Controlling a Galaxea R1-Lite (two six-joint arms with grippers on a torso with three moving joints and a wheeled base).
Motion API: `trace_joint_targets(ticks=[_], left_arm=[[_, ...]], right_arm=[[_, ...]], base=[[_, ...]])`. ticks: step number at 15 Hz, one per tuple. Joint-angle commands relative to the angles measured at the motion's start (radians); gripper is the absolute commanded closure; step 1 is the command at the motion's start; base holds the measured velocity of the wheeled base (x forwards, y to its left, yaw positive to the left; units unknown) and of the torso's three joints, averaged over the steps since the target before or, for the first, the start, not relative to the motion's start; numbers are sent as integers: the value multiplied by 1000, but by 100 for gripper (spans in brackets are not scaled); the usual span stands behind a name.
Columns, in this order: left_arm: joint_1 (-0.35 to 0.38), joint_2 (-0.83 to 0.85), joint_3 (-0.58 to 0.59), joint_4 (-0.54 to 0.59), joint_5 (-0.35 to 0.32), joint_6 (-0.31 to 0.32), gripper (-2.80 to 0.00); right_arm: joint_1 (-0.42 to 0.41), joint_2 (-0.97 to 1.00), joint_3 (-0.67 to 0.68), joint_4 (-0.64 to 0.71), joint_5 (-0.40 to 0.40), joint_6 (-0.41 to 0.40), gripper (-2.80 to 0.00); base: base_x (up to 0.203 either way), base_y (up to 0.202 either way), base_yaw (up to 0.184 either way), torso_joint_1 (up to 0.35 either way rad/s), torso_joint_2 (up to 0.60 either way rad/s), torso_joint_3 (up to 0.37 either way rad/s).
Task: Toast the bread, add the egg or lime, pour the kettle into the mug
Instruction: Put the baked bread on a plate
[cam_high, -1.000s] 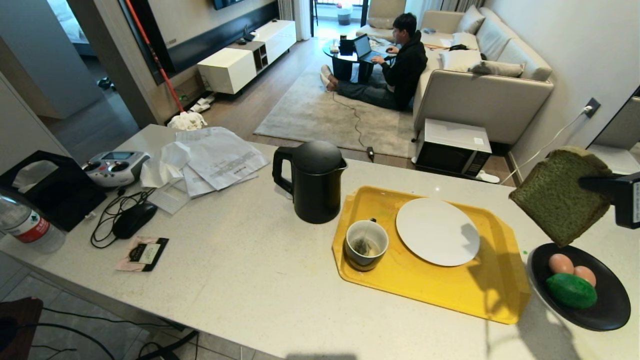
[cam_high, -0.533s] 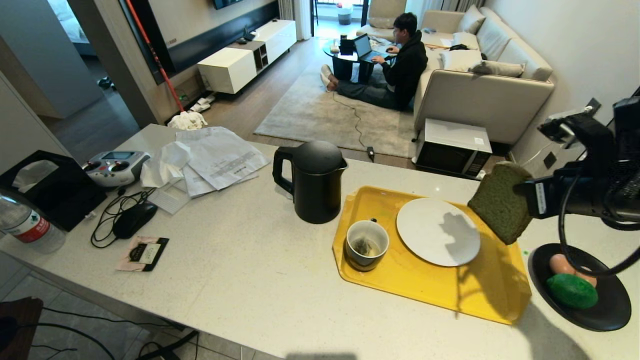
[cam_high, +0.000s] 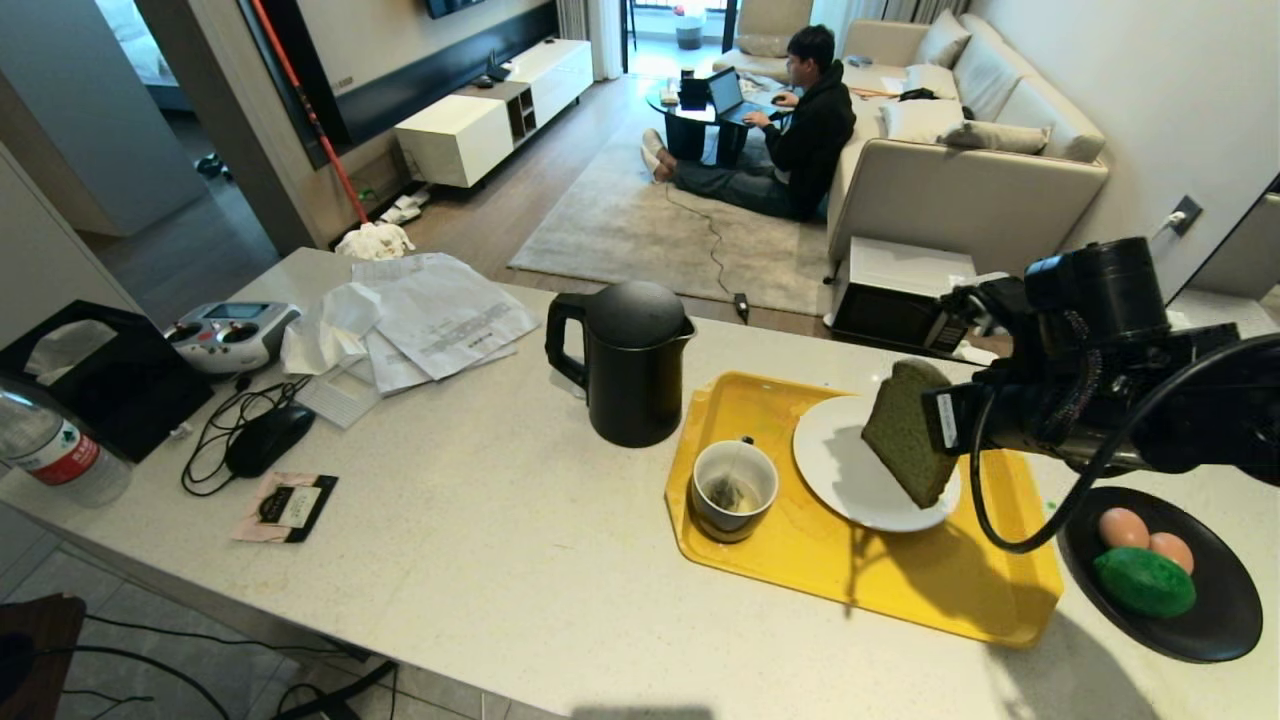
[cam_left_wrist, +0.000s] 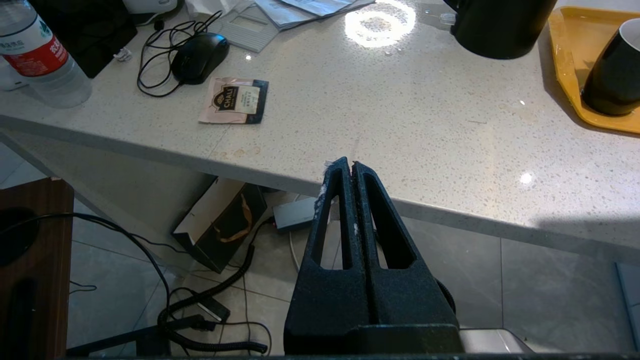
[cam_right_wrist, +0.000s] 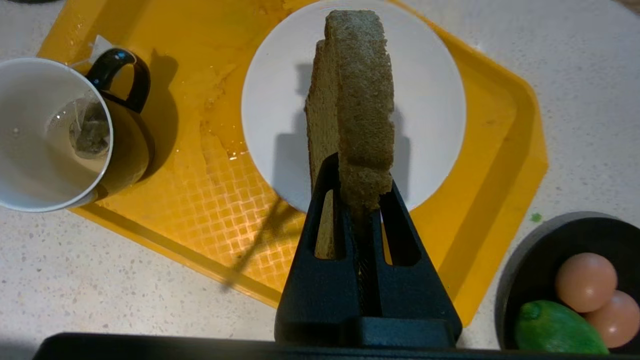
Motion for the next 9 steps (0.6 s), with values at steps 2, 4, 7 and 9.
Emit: trace_joint_targets(ticks=[2,4,7,9], left_arm=[[1,-1,0,0,0,0,0],[1,-1,0,0,0,0,0],[0,-1,0,-1,0,0,0],[0,-1,0,-1,0,0,0]], right_arm=[[27,83,-27,-3,-5,44,0],[34,102,-42,-3,-6,49,0],[41,123,-52,-2,-6,55,0],[41,144,-56,-3,-4,57,0]], base=[[0,0,0,0,0,0],[0,0,0,0,0,0],[0,0,0,0,0,0],[0,0,0,0,0,0]])
